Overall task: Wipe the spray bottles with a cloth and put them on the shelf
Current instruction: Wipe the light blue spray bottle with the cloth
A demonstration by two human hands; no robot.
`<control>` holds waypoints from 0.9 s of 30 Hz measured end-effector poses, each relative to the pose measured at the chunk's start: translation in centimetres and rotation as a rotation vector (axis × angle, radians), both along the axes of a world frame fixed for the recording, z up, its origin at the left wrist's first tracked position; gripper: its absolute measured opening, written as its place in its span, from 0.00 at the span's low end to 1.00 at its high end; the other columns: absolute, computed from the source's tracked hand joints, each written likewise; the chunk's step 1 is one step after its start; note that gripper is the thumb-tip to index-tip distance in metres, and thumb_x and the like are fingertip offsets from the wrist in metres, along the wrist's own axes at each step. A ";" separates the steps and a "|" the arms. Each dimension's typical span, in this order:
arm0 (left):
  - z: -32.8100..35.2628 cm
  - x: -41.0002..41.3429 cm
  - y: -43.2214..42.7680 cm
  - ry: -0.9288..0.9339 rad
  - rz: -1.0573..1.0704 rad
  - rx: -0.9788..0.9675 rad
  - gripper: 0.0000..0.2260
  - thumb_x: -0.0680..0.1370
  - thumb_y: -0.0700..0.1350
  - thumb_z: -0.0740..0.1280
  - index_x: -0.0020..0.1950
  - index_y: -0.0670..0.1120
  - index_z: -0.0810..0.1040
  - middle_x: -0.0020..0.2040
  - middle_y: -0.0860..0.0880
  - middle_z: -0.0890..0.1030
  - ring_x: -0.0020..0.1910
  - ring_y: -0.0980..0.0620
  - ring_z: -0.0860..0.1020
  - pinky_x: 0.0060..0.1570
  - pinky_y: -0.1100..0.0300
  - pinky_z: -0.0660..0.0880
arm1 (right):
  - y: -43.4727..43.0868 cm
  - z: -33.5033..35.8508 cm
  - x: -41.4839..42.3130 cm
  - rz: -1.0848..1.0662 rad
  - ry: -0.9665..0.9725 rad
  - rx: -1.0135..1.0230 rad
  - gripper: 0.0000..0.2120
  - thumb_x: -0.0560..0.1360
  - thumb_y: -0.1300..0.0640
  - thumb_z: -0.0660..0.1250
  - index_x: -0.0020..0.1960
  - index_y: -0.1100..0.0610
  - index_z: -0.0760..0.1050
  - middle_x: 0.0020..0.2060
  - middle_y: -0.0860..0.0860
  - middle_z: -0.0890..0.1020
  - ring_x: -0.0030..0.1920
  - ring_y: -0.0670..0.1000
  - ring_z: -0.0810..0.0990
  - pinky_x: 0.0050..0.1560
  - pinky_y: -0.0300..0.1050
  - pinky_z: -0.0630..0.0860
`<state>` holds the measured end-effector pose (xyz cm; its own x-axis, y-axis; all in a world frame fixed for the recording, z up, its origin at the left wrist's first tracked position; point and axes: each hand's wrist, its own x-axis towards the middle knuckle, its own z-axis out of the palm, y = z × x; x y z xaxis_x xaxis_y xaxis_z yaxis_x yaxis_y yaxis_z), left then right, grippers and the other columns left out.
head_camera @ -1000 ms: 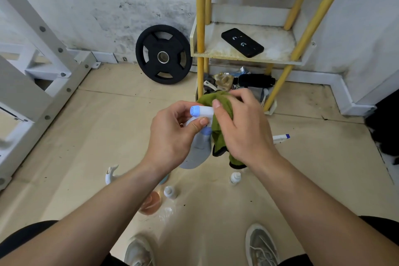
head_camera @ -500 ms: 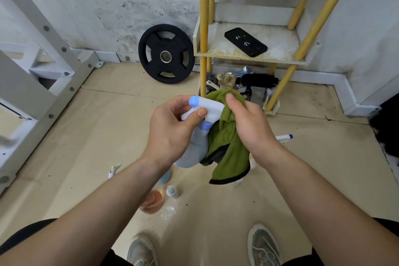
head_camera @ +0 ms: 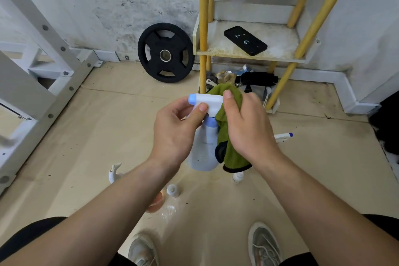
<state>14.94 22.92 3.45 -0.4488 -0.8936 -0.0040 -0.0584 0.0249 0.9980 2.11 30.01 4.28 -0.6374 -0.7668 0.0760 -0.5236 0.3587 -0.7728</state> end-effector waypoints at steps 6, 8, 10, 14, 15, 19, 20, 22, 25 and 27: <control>-0.2 -1.2 2.2 -0.033 -0.057 -0.076 0.12 0.82 0.38 0.65 0.63 0.46 0.83 0.52 0.52 0.87 0.55 0.51 0.84 0.60 0.45 0.78 | -0.2 -0.3 1.7 -0.189 0.188 -0.022 0.28 0.79 0.38 0.48 0.67 0.52 0.74 0.63 0.53 0.70 0.61 0.57 0.72 0.53 0.47 0.68; -0.4 -1.3 2.3 -0.068 -0.080 -0.102 0.15 0.82 0.37 0.63 0.65 0.48 0.81 0.54 0.54 0.86 0.56 0.52 0.83 0.61 0.44 0.78 | -0.4 -0.1 1.9 -0.174 0.092 -0.042 0.28 0.79 0.37 0.47 0.67 0.49 0.73 0.64 0.51 0.69 0.62 0.57 0.72 0.56 0.50 0.72; -0.5 -1.2 2.2 -0.087 -0.078 -0.130 0.16 0.82 0.36 0.62 0.66 0.48 0.81 0.56 0.56 0.85 0.58 0.55 0.82 0.61 0.46 0.77 | -0.4 0.2 1.9 -0.158 -0.011 -0.066 0.26 0.79 0.37 0.47 0.67 0.47 0.72 0.63 0.49 0.69 0.62 0.55 0.74 0.59 0.52 0.73; -0.5 -1.1 1.7 -0.107 -0.038 -0.156 0.15 0.82 0.37 0.64 0.65 0.51 0.82 0.56 0.58 0.85 0.57 0.59 0.82 0.60 0.50 0.78 | -0.3 0.4 1.9 -0.128 -0.172 -0.027 0.21 0.83 0.39 0.50 0.71 0.45 0.69 0.67 0.49 0.67 0.63 0.50 0.74 0.54 0.41 0.66; -0.5 -1.2 1.6 -0.108 -0.028 -0.153 0.15 0.82 0.38 0.64 0.64 0.52 0.83 0.55 0.59 0.85 0.56 0.61 0.82 0.60 0.52 0.79 | -0.3 0.5 2.1 -0.122 -0.206 -0.015 0.21 0.84 0.39 0.50 0.72 0.44 0.67 0.67 0.49 0.67 0.59 0.47 0.74 0.51 0.38 0.65; -0.4 -1.3 1.4 -0.090 -0.018 -0.116 0.14 0.82 0.38 0.64 0.63 0.51 0.84 0.54 0.57 0.86 0.55 0.60 0.82 0.58 0.56 0.79 | 0.1 0.5 3.3 -0.098 -0.304 -0.015 0.23 0.84 0.40 0.50 0.77 0.45 0.61 0.60 0.45 0.62 0.43 0.36 0.70 0.41 0.22 0.66; -0.3 -1.3 1.4 -0.084 -0.033 -0.111 0.13 0.83 0.39 0.65 0.62 0.51 0.84 0.54 0.56 0.86 0.55 0.59 0.83 0.57 0.56 0.79 | 0.1 0.6 3.4 -0.106 -0.311 -0.025 0.23 0.84 0.40 0.51 0.77 0.46 0.61 0.60 0.45 0.62 0.43 0.35 0.70 0.41 0.20 0.65; -0.2 -1.2 1.4 -0.077 -0.068 -0.095 0.13 0.82 0.38 0.65 0.62 0.49 0.83 0.53 0.55 0.86 0.54 0.57 0.83 0.55 0.59 0.79 | 0.1 0.7 3.1 -0.121 -0.297 -0.049 0.21 0.84 0.41 0.51 0.74 0.46 0.64 0.62 0.47 0.66 0.45 0.29 0.70 0.42 0.17 0.62; 0.0 -1.2 1.4 -0.055 -0.103 -0.062 0.16 0.81 0.34 0.64 0.63 0.48 0.82 0.52 0.54 0.86 0.54 0.57 0.84 0.53 0.62 0.79 | 0.0 0.8 2.5 -0.126 -0.289 -0.069 0.20 0.84 0.41 0.51 0.72 0.46 0.67 0.62 0.49 0.68 0.44 0.18 0.63 0.44 0.16 0.60; 0.0 -1.2 1.2 -0.045 -0.120 -0.045 0.17 0.80 0.33 0.64 0.64 0.47 0.82 0.52 0.53 0.87 0.54 0.55 0.84 0.53 0.62 0.79 | 0.0 0.8 2.3 -0.125 -0.306 -0.088 0.19 0.84 0.42 0.52 0.71 0.46 0.68 0.62 0.48 0.69 0.44 0.19 0.64 0.45 0.17 0.61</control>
